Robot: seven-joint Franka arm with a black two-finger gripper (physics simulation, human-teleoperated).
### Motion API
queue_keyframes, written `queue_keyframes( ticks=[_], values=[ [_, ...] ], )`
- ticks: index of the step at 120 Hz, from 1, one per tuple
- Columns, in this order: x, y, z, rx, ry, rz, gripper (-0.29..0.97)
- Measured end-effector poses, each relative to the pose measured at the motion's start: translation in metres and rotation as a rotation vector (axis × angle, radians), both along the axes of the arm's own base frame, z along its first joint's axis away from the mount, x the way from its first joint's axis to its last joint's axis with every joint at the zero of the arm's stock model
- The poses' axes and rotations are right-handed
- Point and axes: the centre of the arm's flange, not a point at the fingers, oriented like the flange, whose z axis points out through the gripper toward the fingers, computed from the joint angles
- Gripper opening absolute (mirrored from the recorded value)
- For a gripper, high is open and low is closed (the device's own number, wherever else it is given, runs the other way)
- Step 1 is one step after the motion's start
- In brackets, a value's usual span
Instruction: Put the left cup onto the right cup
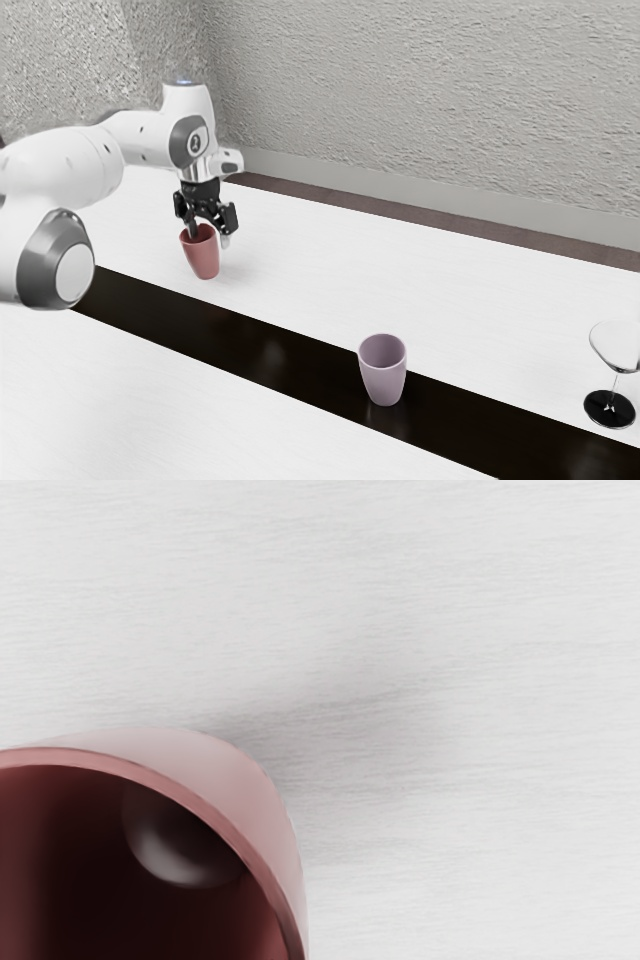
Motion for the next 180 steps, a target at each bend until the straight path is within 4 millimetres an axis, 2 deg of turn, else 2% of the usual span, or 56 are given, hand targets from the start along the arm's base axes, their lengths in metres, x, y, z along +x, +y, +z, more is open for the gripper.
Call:
queue_keyframes(
  ticks=[27, 88, 113, 120, 144, 165, 180],
  values=[
    [-0.001, 0.006, -0.016, -0.002, 0.018, 0.003, 0.62],
    [-0.002, 0.009, -0.016, 0.005, 0.019, 0.000, 0.06],
    [-0.002, 0.010, -0.013, 0.011, 0.016, 0.000, -0.06],
    [-0.002, 0.010, -0.007, 0.016, 0.009, -0.001, -0.07],
    [-0.002, -0.003, 0.035, 0.043, -0.036, -0.021, -0.09],
    [-0.008, -0.033, 0.081, 0.055, -0.074, -0.058, -0.10],
    [-0.020, -0.052, 0.120, 0.053, -0.107, -0.080, -0.10]
  ],
)
